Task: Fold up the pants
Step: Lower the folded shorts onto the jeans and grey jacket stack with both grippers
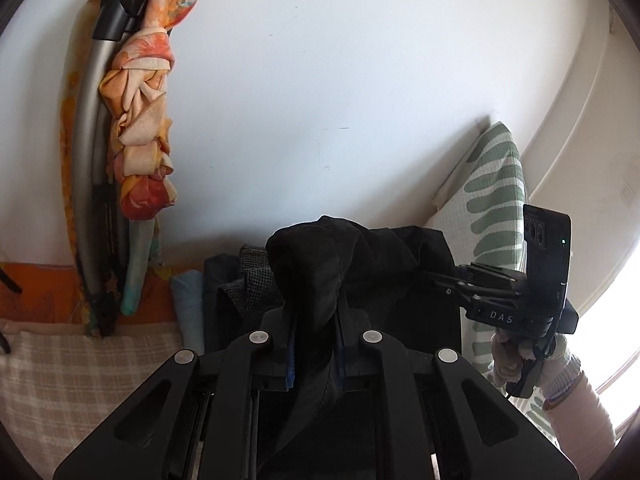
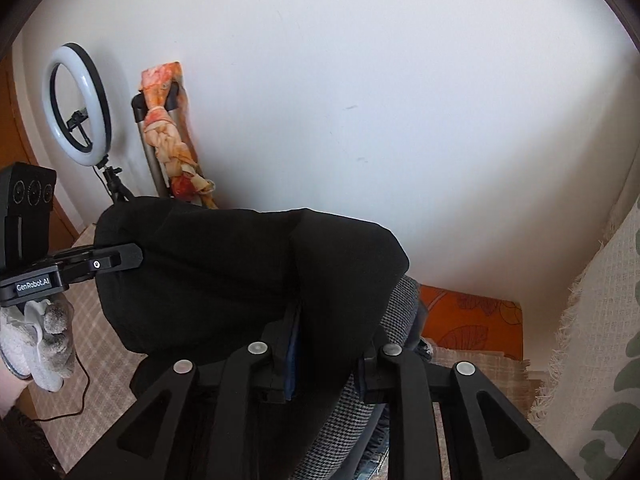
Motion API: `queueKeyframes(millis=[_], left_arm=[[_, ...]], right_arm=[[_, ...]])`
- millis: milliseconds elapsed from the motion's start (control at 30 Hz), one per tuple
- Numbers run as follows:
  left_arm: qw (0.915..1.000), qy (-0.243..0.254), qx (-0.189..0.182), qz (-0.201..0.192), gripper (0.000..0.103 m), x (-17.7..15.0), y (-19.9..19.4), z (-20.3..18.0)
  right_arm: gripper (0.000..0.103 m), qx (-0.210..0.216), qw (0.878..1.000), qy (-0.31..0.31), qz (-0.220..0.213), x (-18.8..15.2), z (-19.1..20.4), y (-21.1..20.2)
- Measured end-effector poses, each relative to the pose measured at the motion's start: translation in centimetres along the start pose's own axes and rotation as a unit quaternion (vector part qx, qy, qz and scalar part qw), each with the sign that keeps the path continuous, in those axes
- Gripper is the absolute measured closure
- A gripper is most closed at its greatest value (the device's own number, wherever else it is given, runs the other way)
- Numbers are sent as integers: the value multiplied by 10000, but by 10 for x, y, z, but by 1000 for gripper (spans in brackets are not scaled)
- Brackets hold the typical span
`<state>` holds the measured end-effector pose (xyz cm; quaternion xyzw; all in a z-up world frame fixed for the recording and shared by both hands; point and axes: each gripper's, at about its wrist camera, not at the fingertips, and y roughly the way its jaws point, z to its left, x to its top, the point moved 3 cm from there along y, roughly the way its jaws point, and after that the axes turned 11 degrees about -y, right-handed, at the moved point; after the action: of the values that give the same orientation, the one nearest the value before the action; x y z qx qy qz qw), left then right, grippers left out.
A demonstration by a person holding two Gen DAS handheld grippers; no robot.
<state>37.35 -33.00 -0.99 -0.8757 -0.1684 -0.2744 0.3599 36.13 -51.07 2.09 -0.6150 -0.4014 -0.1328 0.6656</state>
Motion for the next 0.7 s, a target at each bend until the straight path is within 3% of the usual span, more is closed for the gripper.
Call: queueKeyframes(millis=[100, 233, 400, 500, 700], left_arm=[[9999, -52, 132, 37, 91, 9, 10, 8], [9995, -19, 288, 90, 91, 20, 19, 18], [9991, -55, 364, 189, 91, 26, 26, 22], [9989, -22, 408, 233, 91, 29, 33, 16], [9985, -21, 433, 327, 91, 29, 37, 14]], right_arm=[[64, -314, 9993, 187, 104, -16, -3, 9], [65, -907, 9958, -100, -16, -42, 24, -18], [65, -128, 9990, -28, -430, -81, 79, -66], [65, 150, 9986, -478, -192, -92, 123, -60], [64, -61, 9897, -1401, 301, -99, 166, -28]])
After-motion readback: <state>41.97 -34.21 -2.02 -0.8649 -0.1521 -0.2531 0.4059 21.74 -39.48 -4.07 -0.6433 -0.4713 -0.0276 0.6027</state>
